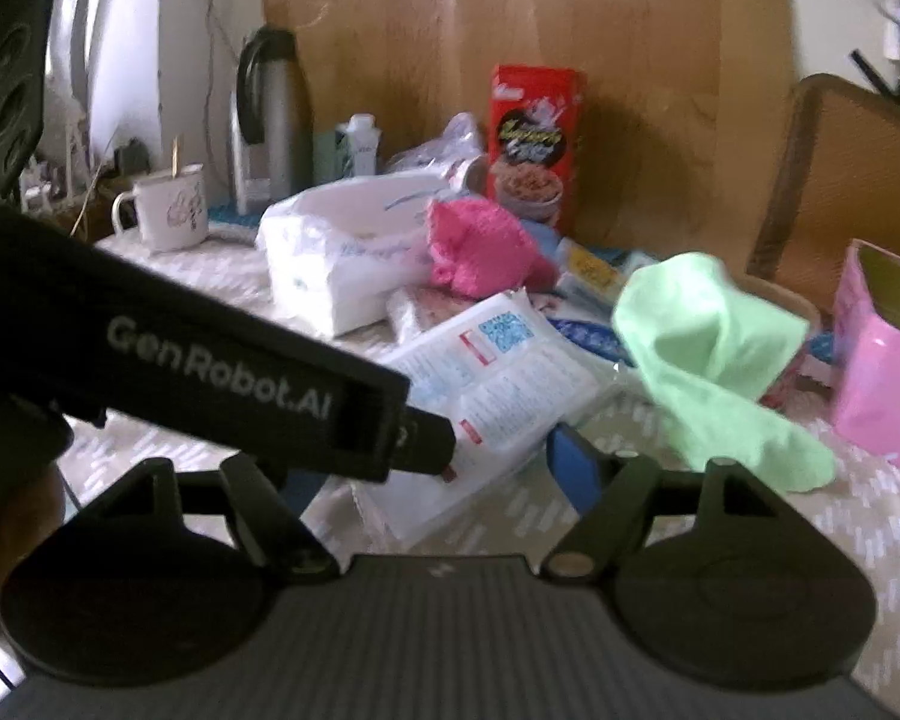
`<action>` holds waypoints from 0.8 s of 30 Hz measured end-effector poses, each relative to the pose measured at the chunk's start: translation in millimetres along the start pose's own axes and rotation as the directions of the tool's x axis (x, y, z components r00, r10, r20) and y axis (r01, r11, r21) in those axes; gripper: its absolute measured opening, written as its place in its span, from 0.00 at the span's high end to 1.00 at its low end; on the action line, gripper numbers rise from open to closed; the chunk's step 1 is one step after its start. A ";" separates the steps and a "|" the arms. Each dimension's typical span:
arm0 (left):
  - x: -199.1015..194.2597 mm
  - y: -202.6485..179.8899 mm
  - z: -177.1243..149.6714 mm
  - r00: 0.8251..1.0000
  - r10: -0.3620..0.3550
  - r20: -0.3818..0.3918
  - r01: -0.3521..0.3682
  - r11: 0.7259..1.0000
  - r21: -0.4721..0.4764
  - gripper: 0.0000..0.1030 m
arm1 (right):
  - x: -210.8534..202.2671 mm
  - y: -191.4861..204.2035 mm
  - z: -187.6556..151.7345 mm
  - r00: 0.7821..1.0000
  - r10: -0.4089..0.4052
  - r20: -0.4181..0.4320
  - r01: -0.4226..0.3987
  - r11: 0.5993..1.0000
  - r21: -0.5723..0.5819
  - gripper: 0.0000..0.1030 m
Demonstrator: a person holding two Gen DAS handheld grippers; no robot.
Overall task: Organize soft objects
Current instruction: 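Carry the packet over the pink tin and open the left gripper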
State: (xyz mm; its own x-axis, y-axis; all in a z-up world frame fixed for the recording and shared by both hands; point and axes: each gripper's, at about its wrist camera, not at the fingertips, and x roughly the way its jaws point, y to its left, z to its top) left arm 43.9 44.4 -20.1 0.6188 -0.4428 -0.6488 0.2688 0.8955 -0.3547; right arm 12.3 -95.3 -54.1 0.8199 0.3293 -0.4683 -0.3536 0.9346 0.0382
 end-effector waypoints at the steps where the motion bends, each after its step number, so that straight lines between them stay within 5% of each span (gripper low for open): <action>1: -2.6 -8.1 1.2 1.000 -0.010 0.015 0.009 1.000 0.029 0.46 | -6.5 -3.1 0.2 1.000 -0.015 0.024 0.015 1.000 0.007 0.23; 4: -10.9 -39.6 13.9 0.996 -0.069 0.062 0.062 0.992 0.111 0.46 | -34.7 -15.2 3.7 0.988 -0.091 0.128 0.092 0.996 -0.001 0.23; 10: 15.8 -125.2 56.6 0.975 -0.204 0.092 0.176 0.954 0.244 0.45 | -74.1 -83.0 19.8 0.926 -0.276 0.256 0.278 0.960 0.032 0.23; 18: 116.0 -230.8 81.8 0.967 -0.254 0.003 0.244 0.931 0.272 0.39 | -82.0 -202.3 15.1 0.884 -0.440 0.157 0.414 0.894 0.172 0.22; 20: 138.1 -245.1 79.5 0.981 -0.196 -0.007 0.190 0.941 0.281 0.24 | -76.2 -221.1 8.9 0.882 -0.461 0.095 0.434 0.875 0.213 0.09; 22: 146.6 -248.3 79.0 0.988 -0.154 0.030 0.138 0.946 0.294 0.13 | -76.8 -231.4 1.6 0.871 -0.485 0.073 0.456 0.855 0.247 0.07; 24: 138.6 -241.1 81.5 0.988 -0.148 0.036 0.132 0.948 0.291 0.13 | -83.0 -233.7 -7.7 0.871 -0.485 0.079 0.448 0.850 0.278 0.06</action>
State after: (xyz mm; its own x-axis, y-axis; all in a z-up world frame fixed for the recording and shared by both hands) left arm 124.9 -229.1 30.4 0.5984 -0.5688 -0.5642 0.5510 0.8034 -0.2256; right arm 23.4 -342.1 -31.0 0.9212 -0.1559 -0.3564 0.1921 0.9790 0.0682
